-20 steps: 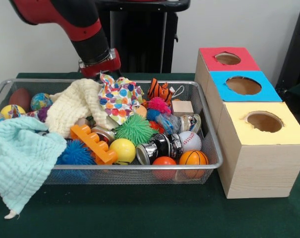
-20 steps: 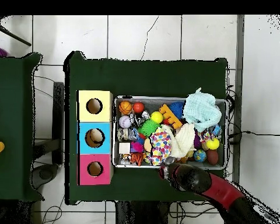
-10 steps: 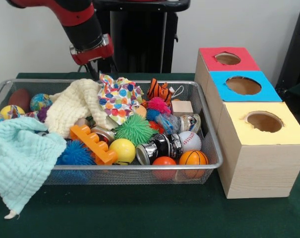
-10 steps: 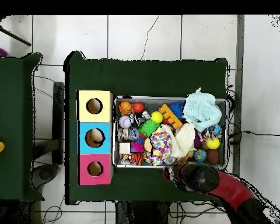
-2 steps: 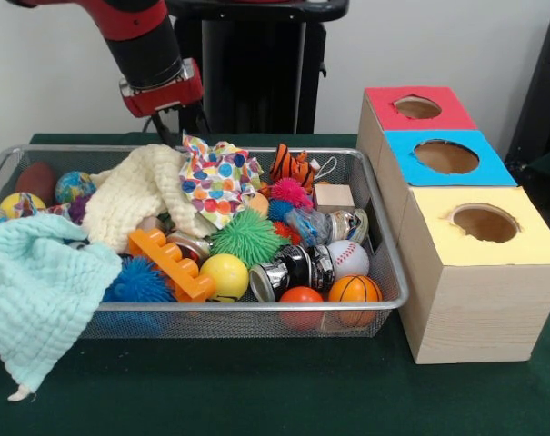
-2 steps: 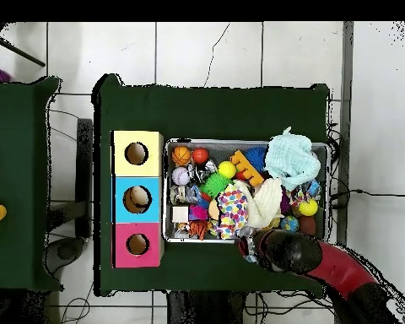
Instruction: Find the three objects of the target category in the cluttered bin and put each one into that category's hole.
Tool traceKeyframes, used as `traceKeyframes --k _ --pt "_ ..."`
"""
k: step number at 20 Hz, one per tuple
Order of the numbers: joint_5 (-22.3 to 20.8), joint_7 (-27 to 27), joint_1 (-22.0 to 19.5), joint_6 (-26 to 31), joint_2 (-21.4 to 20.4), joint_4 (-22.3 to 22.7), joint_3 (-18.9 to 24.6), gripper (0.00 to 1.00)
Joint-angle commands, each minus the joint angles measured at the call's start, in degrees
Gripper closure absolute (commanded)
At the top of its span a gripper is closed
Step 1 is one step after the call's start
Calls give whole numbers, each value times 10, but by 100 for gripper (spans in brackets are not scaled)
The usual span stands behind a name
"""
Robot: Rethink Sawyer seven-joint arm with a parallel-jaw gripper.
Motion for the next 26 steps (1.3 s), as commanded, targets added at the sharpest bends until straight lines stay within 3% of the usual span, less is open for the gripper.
traceKeyframes --k 1,7,18,22,26 --pt "-33 -46 -11 7 27 -91 62 0" --pt "-47 -45 -20 -11 49 -95 70 0" --pt "-112 -1 0 -57 134 -130 23 0" --pt "-123 9 0 -62 137 -124 17 0" --pt "-117 12 2 -44 95 -103 22 0"
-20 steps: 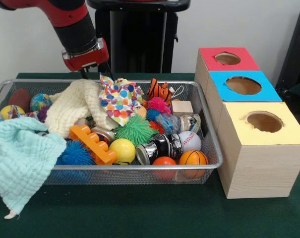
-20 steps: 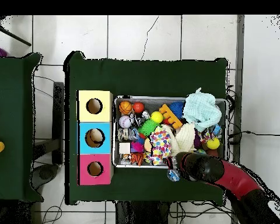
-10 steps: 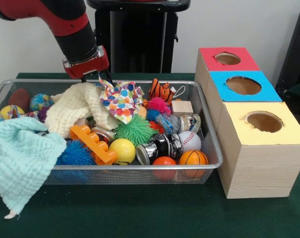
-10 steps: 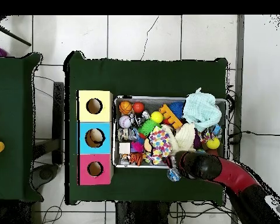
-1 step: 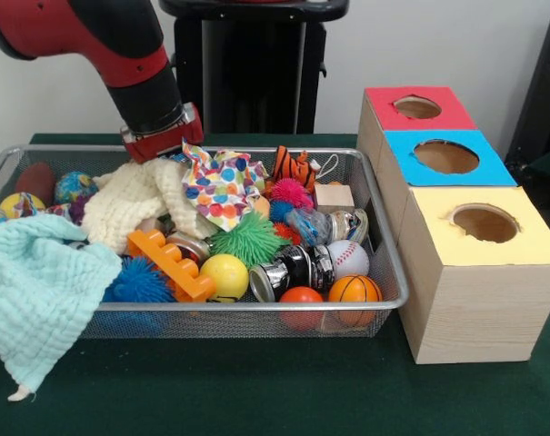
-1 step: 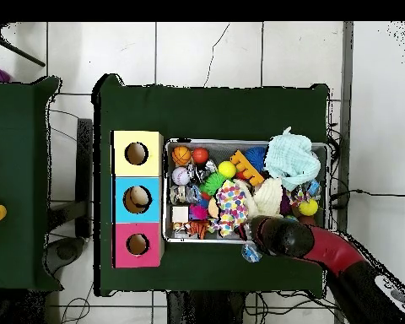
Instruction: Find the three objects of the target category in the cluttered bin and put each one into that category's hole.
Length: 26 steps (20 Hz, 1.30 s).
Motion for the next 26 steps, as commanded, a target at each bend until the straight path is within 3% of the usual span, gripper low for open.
traceKeyframes --k 1,6,12,18,26 --pt "-44 12 11 -14 4 -33 -3 0" --pt "-27 4 14 28 -75 -5 6 0" --pt "-16 -4 21 68 -126 6 3 0" --pt "-30 9 14 49 -91 15 -17 0" --pt "-27 7 14 51 -100 29 -16 0"
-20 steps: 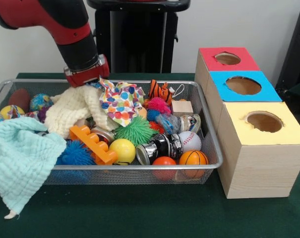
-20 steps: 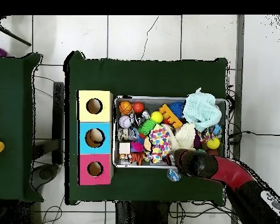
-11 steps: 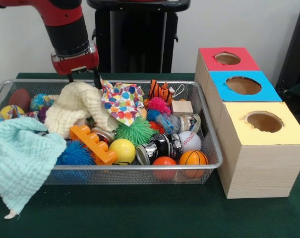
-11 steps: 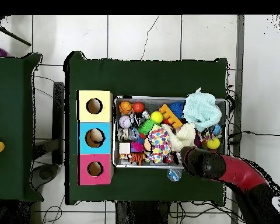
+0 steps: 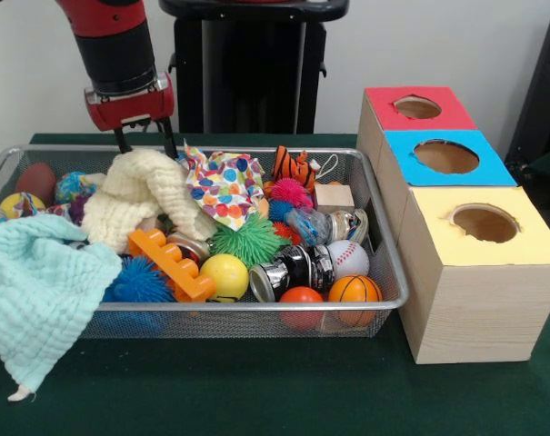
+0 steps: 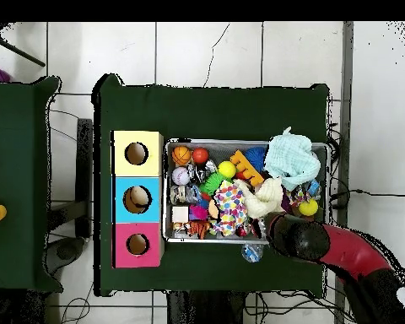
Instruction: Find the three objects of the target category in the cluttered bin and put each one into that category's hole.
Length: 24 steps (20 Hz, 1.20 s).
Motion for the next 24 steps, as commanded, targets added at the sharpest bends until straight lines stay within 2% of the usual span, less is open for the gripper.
traceKeyframes --k 1,4,16,19,24 --pt "-25 6 5 47 -9 16 -7 0" --pt "-18 0 16 64 -33 23 3 0" --pt "1 -12 29 108 -81 34 21 0" --pt "4 -7 31 107 -85 42 23 0" --pt "1 -1 42 112 -70 29 20 0"
